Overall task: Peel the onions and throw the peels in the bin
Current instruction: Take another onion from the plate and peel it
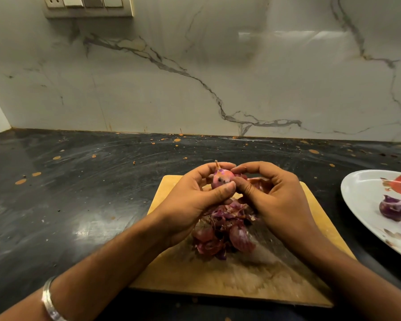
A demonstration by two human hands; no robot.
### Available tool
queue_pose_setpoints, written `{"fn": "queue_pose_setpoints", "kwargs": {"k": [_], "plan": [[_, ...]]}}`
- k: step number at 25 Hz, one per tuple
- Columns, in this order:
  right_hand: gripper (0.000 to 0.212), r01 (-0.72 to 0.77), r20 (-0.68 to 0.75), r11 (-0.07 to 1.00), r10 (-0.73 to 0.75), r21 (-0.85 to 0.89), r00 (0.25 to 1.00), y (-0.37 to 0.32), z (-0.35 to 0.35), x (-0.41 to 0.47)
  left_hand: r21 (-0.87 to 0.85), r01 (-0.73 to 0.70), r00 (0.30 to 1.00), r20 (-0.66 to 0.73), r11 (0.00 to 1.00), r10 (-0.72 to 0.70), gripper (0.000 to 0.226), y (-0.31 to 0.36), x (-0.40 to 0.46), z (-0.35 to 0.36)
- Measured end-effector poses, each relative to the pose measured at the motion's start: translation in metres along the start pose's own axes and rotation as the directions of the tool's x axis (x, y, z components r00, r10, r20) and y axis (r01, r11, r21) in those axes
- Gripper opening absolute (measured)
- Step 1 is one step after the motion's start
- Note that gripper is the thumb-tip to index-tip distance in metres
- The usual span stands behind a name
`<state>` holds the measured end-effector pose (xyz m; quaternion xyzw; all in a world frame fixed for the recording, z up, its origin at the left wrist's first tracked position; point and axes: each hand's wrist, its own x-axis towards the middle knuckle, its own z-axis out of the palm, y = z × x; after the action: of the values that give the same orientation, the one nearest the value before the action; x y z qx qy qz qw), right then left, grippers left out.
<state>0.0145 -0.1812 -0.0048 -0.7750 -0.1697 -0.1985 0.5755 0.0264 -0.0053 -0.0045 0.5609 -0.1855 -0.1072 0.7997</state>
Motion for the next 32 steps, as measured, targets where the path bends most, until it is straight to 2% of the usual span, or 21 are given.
{"fn": "queue_pose_setpoints", "kwargs": {"k": [3, 7, 11, 16, 19, 21, 23, 25, 29, 32], "plan": [[0.018, 0.015, -0.002, 0.999, -0.015, 0.052, 1.0, -0.001, -0.002, 0.0, -0.031, 0.02, 0.999, -0.034, 0.999, -0.021, 0.053, 0.001, 0.002, -0.004], [0.018, 0.024, -0.028, 0.999, -0.023, 0.035, 0.999, 0.0, -0.003, 0.001, -0.079, 0.09, 0.996, 0.001, 0.993, -0.09, 0.044, 0.002, 0.003, -0.005], [0.015, 0.023, -0.009, 0.999, -0.023, 0.023, 1.0, 0.0, -0.001, 0.001, -0.037, 0.077, 0.997, 0.024, 0.996, -0.076, 0.042, 0.0, 0.001, -0.002], [0.016, 0.071, -0.007, 0.997, -0.071, 0.001, 0.997, -0.004, -0.002, -0.001, -0.059, 0.004, 0.992, -0.122, 0.998, -0.011, 0.054, 0.003, 0.004, -0.002], [0.011, 0.16, 0.066, 0.976, -0.152, -0.147, 0.986, -0.007, 0.0, -0.005, -0.087, -0.019, 0.977, -0.212, 0.996, 0.0, 0.05, 0.005, 0.006, -0.003], [0.019, 0.188, 0.156, 0.949, -0.151, -0.252, 0.976, -0.009, 0.003, -0.007, -0.118, -0.016, 0.964, -0.264, 0.993, -0.016, 0.042, 0.006, 0.007, -0.006], [0.031, 0.195, 0.247, 0.945, -0.129, -0.264, 0.96, -0.009, 0.005, -0.009, -0.138, -0.007, 0.957, -0.288, 0.99, -0.033, 0.039, 0.008, 0.008, -0.009], [0.032, 0.219, 0.282, 0.937, -0.14, -0.271, 0.949, -0.008, 0.005, -0.01, -0.136, -0.014, 0.956, -0.293, 0.991, -0.026, 0.041, 0.009, 0.008, -0.01], [0.012, 0.243, 0.171, 0.931, -0.202, -0.273, 0.964, -0.005, 0.003, -0.005, -0.155, -0.017, 0.966, -0.259, 0.988, -0.024, 0.052, 0.009, 0.006, -0.007], [0.027, 0.142, 0.048, 0.969, -0.135, -0.203, 0.99, -0.002, -0.001, -0.002, -0.167, 0.011, 0.982, -0.185, 0.986, -0.043, 0.052, 0.006, 0.005, -0.006]]}}
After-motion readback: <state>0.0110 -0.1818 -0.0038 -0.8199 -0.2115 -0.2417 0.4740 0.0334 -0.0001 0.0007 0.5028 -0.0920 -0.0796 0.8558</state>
